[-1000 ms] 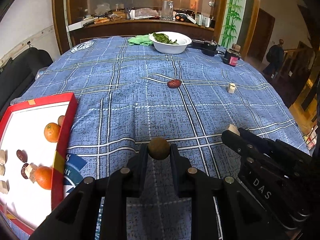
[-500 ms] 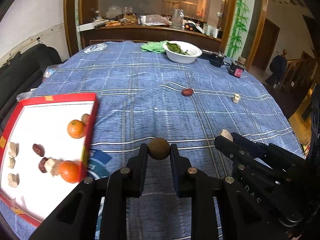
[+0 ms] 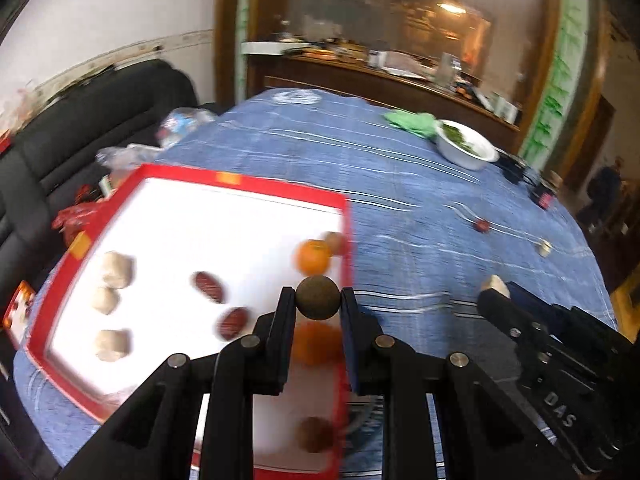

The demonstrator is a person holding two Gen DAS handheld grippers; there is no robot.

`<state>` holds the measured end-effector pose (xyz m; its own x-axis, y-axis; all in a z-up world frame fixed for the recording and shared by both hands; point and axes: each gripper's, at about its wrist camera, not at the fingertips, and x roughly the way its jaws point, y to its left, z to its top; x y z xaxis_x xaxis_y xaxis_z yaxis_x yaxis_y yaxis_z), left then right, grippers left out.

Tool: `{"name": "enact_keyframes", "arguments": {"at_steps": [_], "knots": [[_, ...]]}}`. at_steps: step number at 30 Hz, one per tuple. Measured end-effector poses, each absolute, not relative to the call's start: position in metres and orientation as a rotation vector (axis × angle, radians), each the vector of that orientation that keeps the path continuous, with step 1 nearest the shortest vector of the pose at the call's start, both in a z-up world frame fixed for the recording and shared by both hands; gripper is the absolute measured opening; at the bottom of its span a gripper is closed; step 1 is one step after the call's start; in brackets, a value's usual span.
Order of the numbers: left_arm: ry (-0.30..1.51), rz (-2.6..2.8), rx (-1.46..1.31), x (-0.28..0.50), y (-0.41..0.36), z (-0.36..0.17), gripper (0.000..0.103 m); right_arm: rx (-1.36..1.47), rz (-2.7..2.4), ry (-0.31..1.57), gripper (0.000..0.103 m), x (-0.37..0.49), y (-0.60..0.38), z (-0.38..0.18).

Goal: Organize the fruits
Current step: 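Carry the kiwi and pastry ball over the red box and open both tools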

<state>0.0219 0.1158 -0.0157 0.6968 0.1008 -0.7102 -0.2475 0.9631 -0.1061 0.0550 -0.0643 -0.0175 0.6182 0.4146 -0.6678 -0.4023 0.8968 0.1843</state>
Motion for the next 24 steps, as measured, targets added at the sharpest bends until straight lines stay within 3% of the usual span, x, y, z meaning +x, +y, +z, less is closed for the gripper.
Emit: {"name": "enact_keyframes", "arguments": {"at_steps": [24], "knots": [[0.774, 0.386, -0.274, 0.011, 0.203, -0.023, 0.021, -0.07, 0.709, 0.738, 0.027, 0.045, 0.064, 0.0]]}}
